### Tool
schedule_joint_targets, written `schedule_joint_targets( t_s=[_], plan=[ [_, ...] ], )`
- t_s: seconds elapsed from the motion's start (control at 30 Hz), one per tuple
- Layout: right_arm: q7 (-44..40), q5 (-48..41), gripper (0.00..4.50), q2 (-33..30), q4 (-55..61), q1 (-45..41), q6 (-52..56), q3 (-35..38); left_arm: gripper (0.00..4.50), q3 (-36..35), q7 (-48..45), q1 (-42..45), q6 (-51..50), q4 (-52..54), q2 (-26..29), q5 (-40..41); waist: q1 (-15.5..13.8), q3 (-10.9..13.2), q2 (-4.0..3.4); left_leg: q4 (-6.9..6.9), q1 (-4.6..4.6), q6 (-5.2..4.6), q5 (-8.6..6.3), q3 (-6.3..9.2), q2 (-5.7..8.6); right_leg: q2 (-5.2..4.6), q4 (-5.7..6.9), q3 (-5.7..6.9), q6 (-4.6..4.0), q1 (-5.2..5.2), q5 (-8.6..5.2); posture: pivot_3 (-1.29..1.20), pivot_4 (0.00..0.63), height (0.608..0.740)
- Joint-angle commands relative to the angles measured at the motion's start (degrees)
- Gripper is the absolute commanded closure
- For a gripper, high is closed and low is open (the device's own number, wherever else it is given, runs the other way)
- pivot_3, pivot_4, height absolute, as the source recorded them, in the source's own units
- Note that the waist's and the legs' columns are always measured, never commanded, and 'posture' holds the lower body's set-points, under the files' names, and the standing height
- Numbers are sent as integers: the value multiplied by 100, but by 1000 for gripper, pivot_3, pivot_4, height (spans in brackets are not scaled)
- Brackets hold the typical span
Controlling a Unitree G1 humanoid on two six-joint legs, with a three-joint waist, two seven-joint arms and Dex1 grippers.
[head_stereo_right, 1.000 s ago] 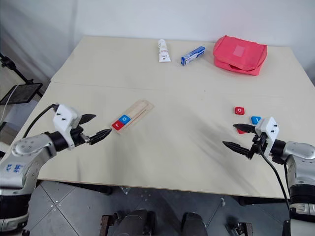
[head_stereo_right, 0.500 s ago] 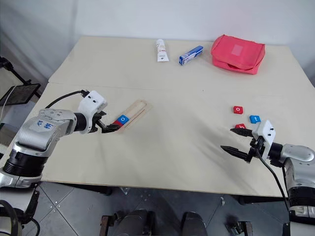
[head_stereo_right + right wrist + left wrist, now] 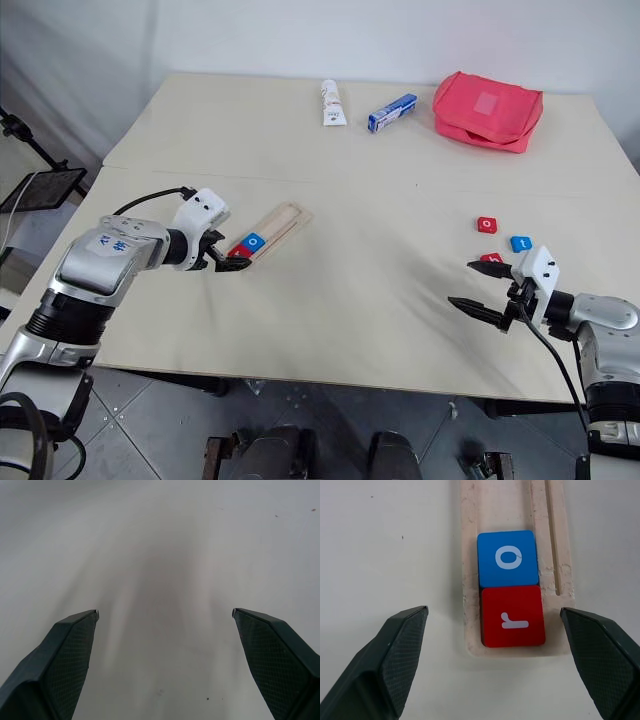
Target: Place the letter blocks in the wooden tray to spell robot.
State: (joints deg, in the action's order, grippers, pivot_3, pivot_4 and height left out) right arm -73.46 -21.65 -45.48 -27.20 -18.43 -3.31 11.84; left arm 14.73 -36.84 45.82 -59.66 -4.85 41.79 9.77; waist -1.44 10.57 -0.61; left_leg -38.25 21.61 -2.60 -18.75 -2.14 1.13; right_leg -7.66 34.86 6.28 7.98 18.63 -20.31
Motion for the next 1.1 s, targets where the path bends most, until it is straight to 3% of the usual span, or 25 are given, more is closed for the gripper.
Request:
schedule_joint_targets(
  t_s=[0.03, 0.4, 1.1],
  plan=[
    [17, -76, 6, -100, 131, 17, 7, 169, 0, 104, -10, 92, -7, -20, -79, -167, 1, 0, 0, -1, 0, 0, 0, 0, 0, 0, 0, -1, 0, -1, 0, 0, 150, 740],
    [86, -83, 6, -163, 290, 157, 108, 206, 0, 178, -106, 260, -628, 432, -16, -250, 12, 0, 1, 2, 1, 0, 0, 0, 0, 0, 1, -2, 0, 2, 0, 0, 150, 740],
    [193, -81, 6, -193, 447, 226, 212, 237, 0, 330, -27, 466, -868, 193, -300, -399, 8, 3, 6, -6, 4, 0, 0, 3, 1, 0, 8, -7, 0, 3, 0, 0, 150, 740]
  ],
)
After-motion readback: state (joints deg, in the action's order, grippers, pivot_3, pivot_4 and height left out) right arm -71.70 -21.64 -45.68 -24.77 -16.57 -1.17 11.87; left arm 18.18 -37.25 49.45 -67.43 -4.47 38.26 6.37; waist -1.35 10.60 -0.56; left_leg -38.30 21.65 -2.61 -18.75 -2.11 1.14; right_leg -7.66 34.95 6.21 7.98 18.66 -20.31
